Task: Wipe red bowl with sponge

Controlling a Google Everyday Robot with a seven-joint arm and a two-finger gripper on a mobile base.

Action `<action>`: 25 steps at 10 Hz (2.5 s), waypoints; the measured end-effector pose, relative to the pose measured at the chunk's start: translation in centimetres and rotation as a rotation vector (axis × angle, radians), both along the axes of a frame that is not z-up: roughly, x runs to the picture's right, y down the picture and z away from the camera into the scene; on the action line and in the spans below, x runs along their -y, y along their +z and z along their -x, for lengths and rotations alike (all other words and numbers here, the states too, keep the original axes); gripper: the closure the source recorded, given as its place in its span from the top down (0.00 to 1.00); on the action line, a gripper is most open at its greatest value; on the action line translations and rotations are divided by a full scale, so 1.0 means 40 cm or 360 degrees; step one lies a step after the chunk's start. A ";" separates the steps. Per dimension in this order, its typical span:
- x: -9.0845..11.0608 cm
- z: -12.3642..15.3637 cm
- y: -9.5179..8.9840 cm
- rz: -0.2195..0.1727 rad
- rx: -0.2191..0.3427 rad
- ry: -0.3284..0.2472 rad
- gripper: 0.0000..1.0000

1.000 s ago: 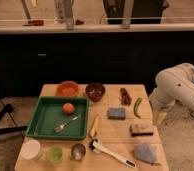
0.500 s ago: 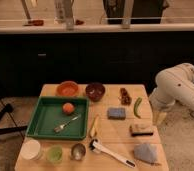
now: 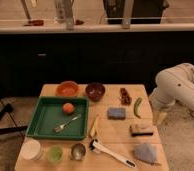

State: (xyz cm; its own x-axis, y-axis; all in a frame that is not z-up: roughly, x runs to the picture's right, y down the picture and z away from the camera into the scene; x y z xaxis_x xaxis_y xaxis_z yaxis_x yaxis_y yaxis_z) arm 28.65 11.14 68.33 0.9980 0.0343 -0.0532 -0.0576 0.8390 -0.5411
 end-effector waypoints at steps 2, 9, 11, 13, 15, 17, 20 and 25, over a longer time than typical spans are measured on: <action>0.000 0.000 0.000 0.0000 0.0000 0.0000 0.80; 0.000 0.000 0.000 0.0000 0.0000 0.0000 0.80; 0.000 0.000 0.000 0.0000 0.0000 0.0000 0.80; 0.003 -0.001 0.000 0.0002 0.0022 0.0028 0.80; 0.005 0.008 0.013 0.0010 0.0185 0.0183 0.80; -0.002 0.017 0.036 0.0013 0.0484 0.0472 0.80; -0.019 0.047 0.065 0.0044 0.0672 0.0666 0.80; -0.018 0.051 0.067 0.0049 0.0671 0.0666 0.80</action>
